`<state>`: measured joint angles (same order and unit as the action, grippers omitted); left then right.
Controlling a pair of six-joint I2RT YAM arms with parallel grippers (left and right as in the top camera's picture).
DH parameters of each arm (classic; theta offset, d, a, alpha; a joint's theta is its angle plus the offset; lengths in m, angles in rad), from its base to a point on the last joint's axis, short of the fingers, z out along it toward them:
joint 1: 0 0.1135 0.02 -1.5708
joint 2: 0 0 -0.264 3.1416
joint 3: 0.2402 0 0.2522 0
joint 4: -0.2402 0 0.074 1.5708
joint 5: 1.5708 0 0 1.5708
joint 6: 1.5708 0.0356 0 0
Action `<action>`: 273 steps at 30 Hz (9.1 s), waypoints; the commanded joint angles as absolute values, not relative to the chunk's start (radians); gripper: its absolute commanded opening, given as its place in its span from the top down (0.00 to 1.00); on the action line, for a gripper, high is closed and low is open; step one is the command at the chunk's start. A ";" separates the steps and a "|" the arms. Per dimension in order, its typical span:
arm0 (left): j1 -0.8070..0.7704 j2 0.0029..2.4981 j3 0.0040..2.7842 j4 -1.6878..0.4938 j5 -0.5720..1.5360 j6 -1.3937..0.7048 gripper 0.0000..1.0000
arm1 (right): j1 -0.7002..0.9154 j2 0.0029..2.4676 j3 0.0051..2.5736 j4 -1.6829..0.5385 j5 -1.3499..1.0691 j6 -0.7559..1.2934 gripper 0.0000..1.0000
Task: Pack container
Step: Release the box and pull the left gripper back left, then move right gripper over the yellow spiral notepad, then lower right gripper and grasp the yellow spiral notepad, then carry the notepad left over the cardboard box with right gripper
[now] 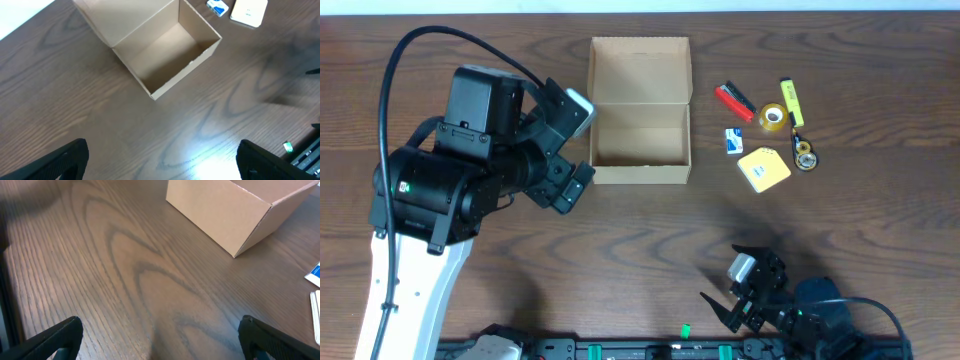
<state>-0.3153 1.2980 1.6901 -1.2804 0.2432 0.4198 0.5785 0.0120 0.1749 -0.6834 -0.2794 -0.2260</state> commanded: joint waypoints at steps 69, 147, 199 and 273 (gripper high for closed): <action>-0.315 1.301 1.707 -1.285 0.226 0.426 0.05 | 0.569 0.007 0.168 -0.130 0.588 -0.224 0.01; -0.315 1.301 1.707 -1.285 0.226 0.426 0.05 | 0.109 1.539 0.888 -0.475 0.056 0.065 0.01; -0.315 1.301 1.707 -1.285 0.226 0.426 0.05 | 0.057 1.803 0.888 -0.224 -0.068 -0.266 0.01; -0.315 1.301 1.707 -1.285 0.226 0.426 0.05 | 0.658 1.854 1.466 -0.365 0.054 0.450 0.60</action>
<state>-0.3153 1.2984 1.6901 -1.2827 0.2321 0.4198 0.6170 1.8141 1.4540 -0.3733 -0.0044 0.3092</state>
